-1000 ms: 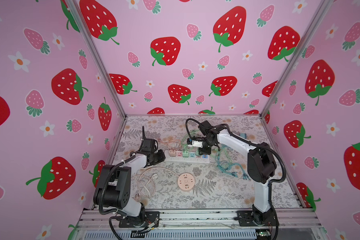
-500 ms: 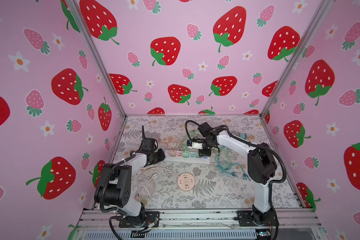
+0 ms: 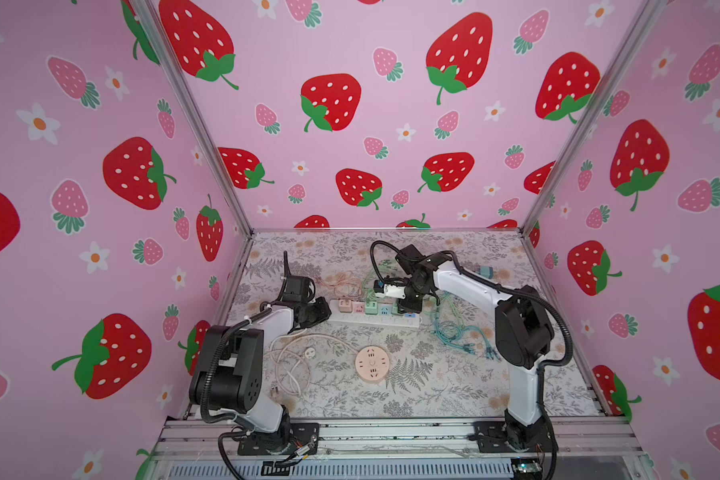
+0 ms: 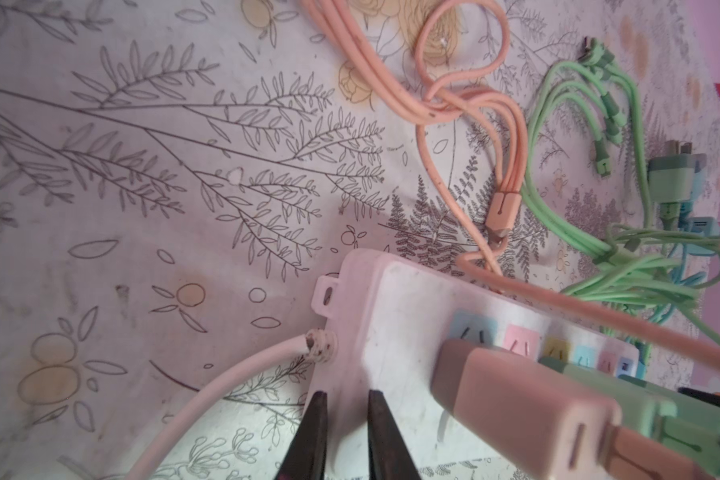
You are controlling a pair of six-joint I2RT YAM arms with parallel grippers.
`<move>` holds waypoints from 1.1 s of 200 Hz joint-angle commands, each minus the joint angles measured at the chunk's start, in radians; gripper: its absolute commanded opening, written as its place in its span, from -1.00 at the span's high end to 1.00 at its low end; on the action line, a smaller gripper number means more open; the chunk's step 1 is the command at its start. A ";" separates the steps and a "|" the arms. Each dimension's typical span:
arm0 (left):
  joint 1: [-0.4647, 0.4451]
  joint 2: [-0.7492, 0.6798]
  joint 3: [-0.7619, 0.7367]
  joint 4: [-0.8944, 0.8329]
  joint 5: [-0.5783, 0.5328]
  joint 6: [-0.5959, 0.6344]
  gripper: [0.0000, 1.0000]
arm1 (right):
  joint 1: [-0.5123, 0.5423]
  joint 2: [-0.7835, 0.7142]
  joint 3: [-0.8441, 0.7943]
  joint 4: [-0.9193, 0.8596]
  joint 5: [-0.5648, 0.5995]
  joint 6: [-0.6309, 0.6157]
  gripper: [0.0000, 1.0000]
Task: Insert the plug
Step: 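Lower the charger prongs into the pink socket with the right gripper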
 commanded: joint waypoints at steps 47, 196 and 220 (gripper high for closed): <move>0.007 0.017 0.012 -0.029 -0.007 0.011 0.60 | 0.004 0.036 -0.054 -0.021 0.046 0.003 0.88; 0.012 -0.010 0.020 -0.046 0.013 0.014 0.60 | 0.032 0.132 -0.023 -0.031 0.179 0.051 0.84; 0.014 -0.029 0.020 -0.052 0.021 0.011 0.59 | 0.032 0.117 0.005 -0.050 0.156 0.075 0.71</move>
